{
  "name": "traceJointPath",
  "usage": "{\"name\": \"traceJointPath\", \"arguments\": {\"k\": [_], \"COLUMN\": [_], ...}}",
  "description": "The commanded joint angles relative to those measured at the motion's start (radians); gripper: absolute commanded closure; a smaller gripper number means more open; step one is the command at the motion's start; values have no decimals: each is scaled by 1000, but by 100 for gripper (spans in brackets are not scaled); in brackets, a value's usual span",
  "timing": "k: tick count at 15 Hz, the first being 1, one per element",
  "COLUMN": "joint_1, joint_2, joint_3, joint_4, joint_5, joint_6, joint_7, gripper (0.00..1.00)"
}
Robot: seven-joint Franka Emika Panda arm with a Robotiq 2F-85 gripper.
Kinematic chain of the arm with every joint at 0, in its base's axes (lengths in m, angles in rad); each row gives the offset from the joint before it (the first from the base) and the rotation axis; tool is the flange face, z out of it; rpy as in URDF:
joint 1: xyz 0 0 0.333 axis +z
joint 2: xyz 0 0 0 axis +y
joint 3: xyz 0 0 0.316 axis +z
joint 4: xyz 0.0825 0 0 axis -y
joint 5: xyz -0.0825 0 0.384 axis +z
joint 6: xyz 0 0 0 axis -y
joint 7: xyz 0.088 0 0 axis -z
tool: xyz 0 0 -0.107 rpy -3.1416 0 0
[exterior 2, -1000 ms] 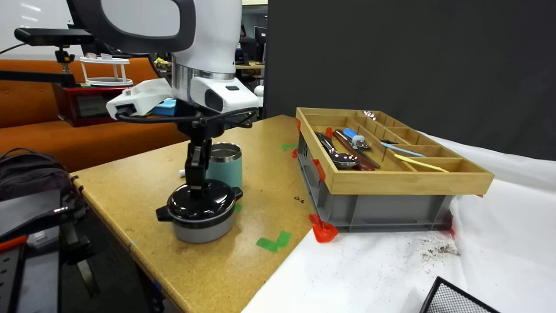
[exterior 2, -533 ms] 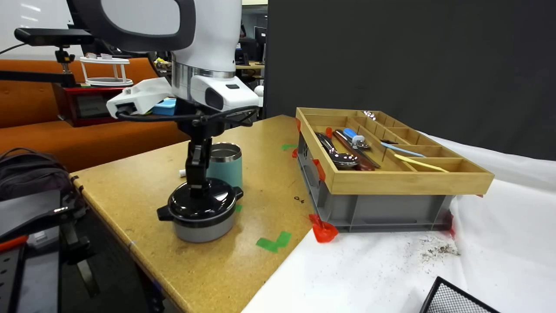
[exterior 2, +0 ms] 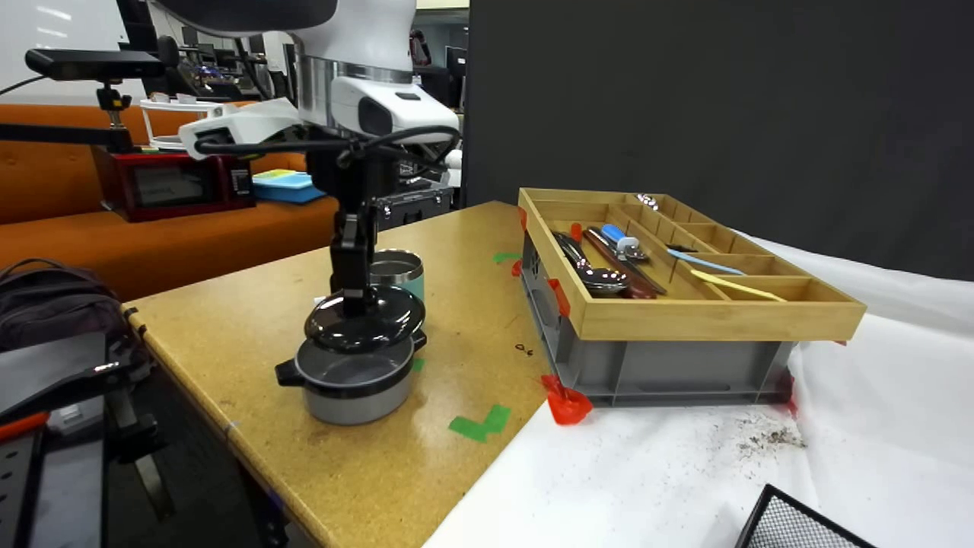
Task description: Remove the black lid from the grey pot, put the red marker inside the pot, remove the marker from the pot
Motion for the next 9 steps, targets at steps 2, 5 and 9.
{"name": "traceJointPath", "arguments": {"k": [2,5,9], "joint_1": [0,17,80], "joint_2": [-67,-106,-103], "joint_3": [7,42,129], "joint_4": [28,74,162], "joint_5": [-86,-130,-120], "joint_6": [-111,-199,-331], "joint_7": [69,117,136], "gripper": [91,91,91]}}
